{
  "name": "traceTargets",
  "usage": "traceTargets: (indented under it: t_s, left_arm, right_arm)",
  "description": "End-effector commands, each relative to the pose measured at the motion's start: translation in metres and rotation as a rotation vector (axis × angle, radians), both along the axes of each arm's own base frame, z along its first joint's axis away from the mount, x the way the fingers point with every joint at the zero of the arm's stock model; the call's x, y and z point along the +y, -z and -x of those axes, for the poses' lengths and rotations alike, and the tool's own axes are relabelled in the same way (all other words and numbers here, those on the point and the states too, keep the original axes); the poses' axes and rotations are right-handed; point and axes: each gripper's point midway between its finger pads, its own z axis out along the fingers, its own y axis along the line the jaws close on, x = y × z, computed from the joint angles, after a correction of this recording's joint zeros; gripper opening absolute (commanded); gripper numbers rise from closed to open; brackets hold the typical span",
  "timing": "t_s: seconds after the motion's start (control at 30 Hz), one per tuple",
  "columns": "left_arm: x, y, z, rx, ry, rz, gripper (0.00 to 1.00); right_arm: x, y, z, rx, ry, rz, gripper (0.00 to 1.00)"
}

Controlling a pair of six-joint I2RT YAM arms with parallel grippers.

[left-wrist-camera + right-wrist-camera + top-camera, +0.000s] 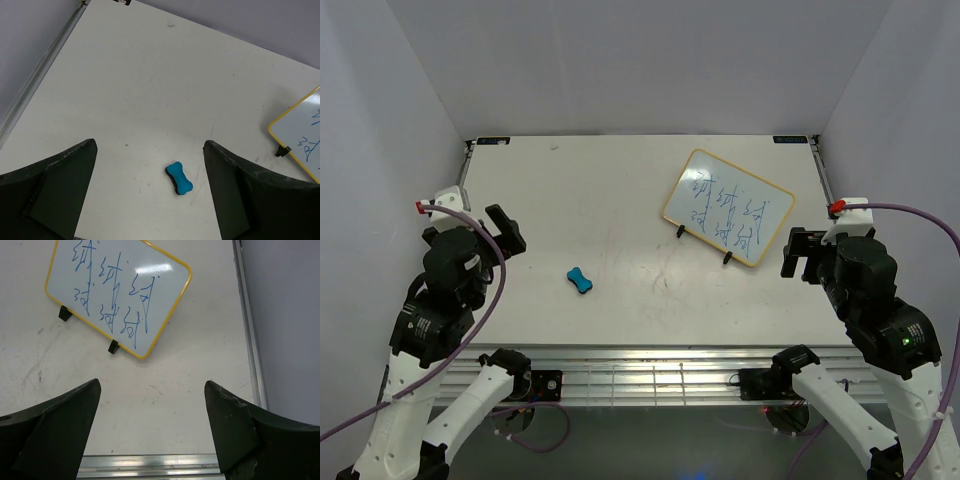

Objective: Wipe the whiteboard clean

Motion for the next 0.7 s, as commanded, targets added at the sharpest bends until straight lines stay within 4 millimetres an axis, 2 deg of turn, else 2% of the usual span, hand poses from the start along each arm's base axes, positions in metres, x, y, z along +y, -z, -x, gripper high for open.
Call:
traceTargets:
  t_s: [0.0, 0.1, 0.17, 0.23, 0.3, 0.33, 0.37, 0.43, 0.47, 0.53, 0.57, 0.6, 0.63, 0.67]
  left_arm:
    - [0.001, 0.000, 0.000, -0.011, -0.002, -0.002, 0.98]
    - [0.000, 0.001, 0.000, -0.012, 0.001, -0.001, 0.98]
    - [-0.001, 0.003, 0.000, -0.011, 0.007, 0.001, 0.98]
    - [-0.002, 0.003, 0.000, -0.014, 0.012, 0.005, 0.98]
    - [-0.006, 0.007, -0.002, -0.015, 0.029, 0.013, 0.98]
    - [-0.008, 0.011, -0.004, -0.013, 0.037, 0.018, 0.98]
    - [-0.012, 0.024, -0.007, 0.011, 0.049, 0.016, 0.98]
    - [-0.023, 0.035, -0.013, 0.014, 0.087, 0.038, 0.98]
    - [-0.026, 0.050, -0.016, 0.035, 0.097, 0.039, 0.98]
    - [-0.032, 0.067, -0.019, 0.059, 0.105, 0.064, 0.98]
    - [-0.034, 0.083, -0.021, 0.086, 0.108, 0.066, 0.98]
    - [-0.037, 0.091, -0.021, 0.100, 0.112, 0.076, 0.98]
    - [-0.038, 0.098, -0.022, 0.114, 0.116, 0.077, 0.98]
    - [-0.039, 0.103, -0.022, 0.126, 0.121, 0.074, 0.98]
  right_arm:
    - [-0.005, -0.019, -0.001, -0.063, 0.015, 0.002, 0.90]
    - [-0.003, -0.018, 0.000, -0.063, -0.001, 0.007, 0.90]
    - [0.007, -0.017, -0.002, -0.084, -0.068, 0.006, 0.90]
    - [0.016, -0.032, -0.001, -0.170, -0.121, -0.034, 0.90]
    - [0.025, -0.033, -0.004, -0.180, -0.175, -0.021, 0.90]
    - [0.028, -0.031, -0.010, -0.159, -0.179, -0.013, 0.90]
    - [0.033, -0.025, -0.015, -0.124, -0.195, -0.001, 0.90]
    - [0.052, -0.003, -0.039, -0.010, -0.263, 0.059, 0.90]
    - [0.062, 0.015, -0.059, 0.076, -0.280, 0.089, 0.90]
    - [0.071, 0.013, -0.081, 0.104, -0.336, 0.130, 0.90]
    - [0.078, 0.029, -0.103, 0.181, -0.359, 0.144, 0.90]
    - [0.089, 0.027, -0.112, 0.191, -0.440, 0.117, 0.90]
    - [0.079, 0.007, -0.131, 0.158, -0.435, 0.080, 0.91]
    - [0.086, 0.020, -0.152, 0.213, -0.477, 0.051, 0.92]
